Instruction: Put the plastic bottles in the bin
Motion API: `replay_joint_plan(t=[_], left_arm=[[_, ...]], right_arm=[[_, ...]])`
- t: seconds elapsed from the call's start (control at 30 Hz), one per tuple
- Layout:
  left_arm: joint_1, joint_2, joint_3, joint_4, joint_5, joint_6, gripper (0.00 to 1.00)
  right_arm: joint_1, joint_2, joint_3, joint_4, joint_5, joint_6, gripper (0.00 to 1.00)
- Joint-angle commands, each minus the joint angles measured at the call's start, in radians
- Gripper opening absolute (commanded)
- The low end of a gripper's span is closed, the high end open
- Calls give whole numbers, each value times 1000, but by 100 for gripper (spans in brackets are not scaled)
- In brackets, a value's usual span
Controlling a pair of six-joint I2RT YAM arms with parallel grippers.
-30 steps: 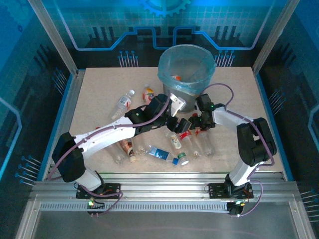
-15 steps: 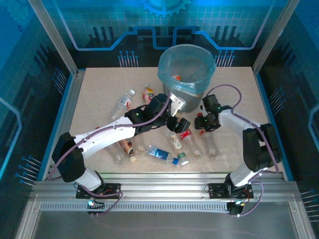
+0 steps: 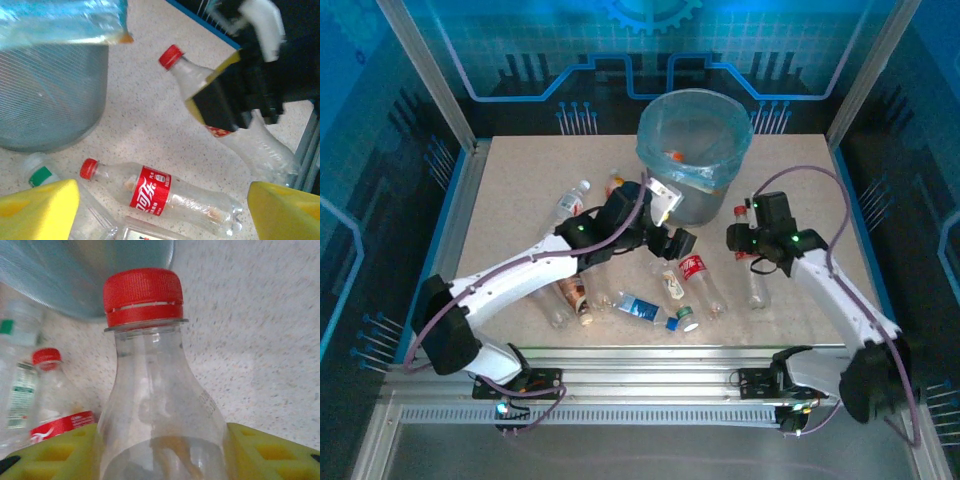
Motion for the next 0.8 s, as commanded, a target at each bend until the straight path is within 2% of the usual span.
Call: replay_joint_plan(t=[0.0,0.17,0.3,0.43,0.53,0.77], left_arm=[[22,-72,40,2,-19,-2,88],[47,-127,65,6,-42,15,88],[83,-160,91,15,-58,23,88],[121,-187,116,22,-58,13,88],[147,-205,126,26,-56,-5,88],[170,-175,209,7,-56,-24,89]], right_arm=[[18,-108,5,-37,44,23,53],[108,-243,53,8,30,0,54],[239,-254,166,57,52,-45,53],[357,-185,319,128,82,-105,53],[403,-116,423,189,117,-146,52],[409,75,617,377,132,-237,53]])
